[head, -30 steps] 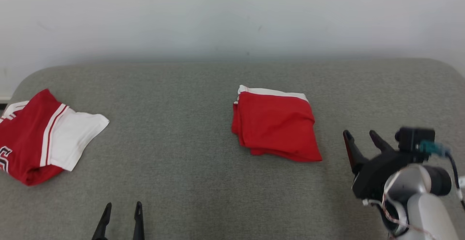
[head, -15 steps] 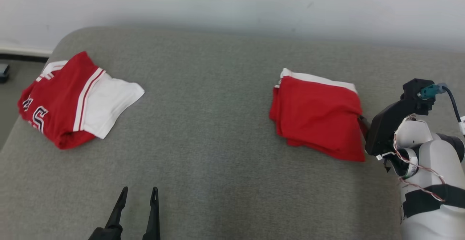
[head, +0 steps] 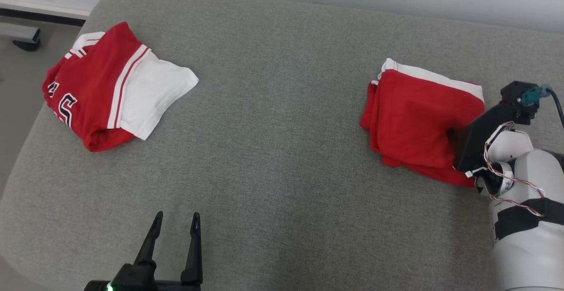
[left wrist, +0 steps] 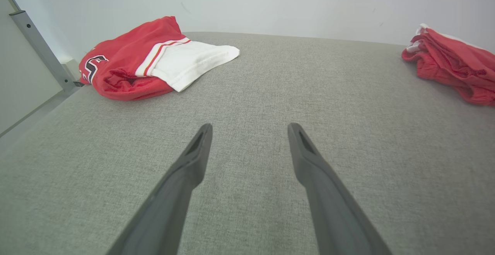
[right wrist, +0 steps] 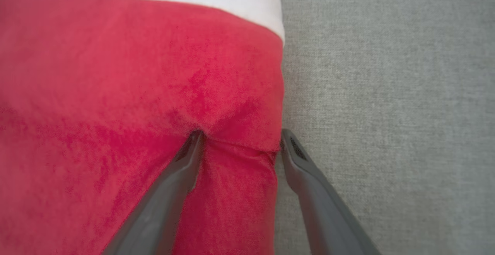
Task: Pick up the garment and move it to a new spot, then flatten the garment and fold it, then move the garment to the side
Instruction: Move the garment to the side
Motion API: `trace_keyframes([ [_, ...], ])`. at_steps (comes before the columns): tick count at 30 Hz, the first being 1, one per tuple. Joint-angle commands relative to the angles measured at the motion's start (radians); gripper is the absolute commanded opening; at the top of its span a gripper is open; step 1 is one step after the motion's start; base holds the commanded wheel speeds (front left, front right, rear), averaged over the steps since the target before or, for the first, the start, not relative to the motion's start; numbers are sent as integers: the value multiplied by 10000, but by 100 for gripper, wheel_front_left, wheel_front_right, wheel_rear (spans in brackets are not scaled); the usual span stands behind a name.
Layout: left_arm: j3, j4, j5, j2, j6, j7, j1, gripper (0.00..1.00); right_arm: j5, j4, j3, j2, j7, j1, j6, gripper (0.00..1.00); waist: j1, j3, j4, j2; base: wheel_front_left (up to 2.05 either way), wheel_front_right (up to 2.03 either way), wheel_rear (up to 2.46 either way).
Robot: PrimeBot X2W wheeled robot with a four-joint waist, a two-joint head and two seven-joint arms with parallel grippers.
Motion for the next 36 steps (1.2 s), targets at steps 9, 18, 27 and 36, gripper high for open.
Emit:
trace_keyframes([
  [9,65,-162,187,-18,-60,-32,-283,100,295,664,1445,-141,-48,57,-16,0,0,93,-1075,0,0,0,0],
  [18,90,-469,556,169,-237,-32,-532,100,1064,-124,3047,-1276,36,49,-23,0,0,212,-3083,0,0,0,0],
  [27,-107,-1143,869,588,-417,-32,-900,100,1613,-1109,4615,-2927,76,206,-20,0,0,790,-4667,0,0,0,0],
  [36,-730,-1949,1173,940,-526,-32,-1390,100,1446,-970,5284,-4850,-1256,-173,-20,0,0,1681,-4989,0,0,0,0],
])
